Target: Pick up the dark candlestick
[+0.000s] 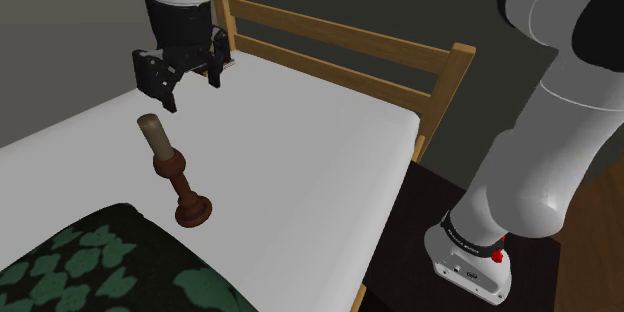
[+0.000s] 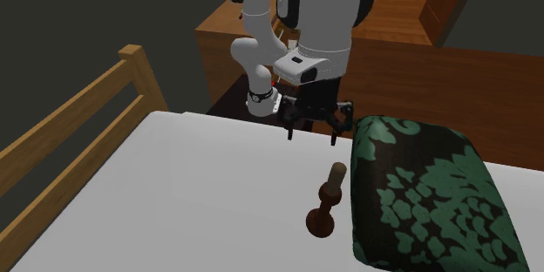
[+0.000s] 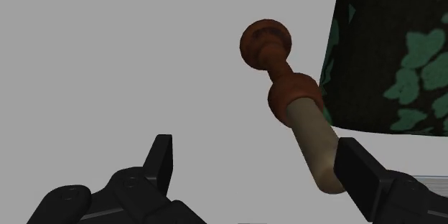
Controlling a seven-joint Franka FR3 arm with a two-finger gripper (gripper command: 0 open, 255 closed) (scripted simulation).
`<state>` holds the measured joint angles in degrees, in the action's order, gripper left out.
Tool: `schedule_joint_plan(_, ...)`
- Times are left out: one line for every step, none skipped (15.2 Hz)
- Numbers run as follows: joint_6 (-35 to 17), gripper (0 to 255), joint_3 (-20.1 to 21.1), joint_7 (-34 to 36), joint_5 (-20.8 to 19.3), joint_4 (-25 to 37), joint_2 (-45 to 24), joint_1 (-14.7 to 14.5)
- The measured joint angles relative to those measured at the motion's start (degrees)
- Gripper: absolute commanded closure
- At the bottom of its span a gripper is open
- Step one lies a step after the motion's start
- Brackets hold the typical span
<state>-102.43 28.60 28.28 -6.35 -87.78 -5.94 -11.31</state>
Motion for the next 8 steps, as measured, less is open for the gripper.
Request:
schedule_joint_plan(0.57,0,0.38,0.53,-1.45,2.52,-2.10,-0.81)
schedule_joint_plan(1.65,0,0.76,1.19,-3.11,5.90,-4.60,-1.89)
schedule_joint_plan(2.06,0,1.09,1.91,-4.60,8.20,-6.62,-3.05)
schedule_joint_plan(3.05,0,1.31,2.40,-6.34,11.67,-9.31,-4.41)
schedule_joint_plan(4.34,0,1.51,3.13,-8.11,15.35,-11.95,-6.12)
schedule_joint_plan(5.39,0,1.55,3.50,-9.49,18.43,-14.10,-7.52)
schedule_joint_plan(5.42,0,1.49,3.64,-10.11,19.39,-15.09,-8.05)
schedule_joint_plan(4.78,0,1.47,3.87,-10.33,18.95,-15.32,-8.19)
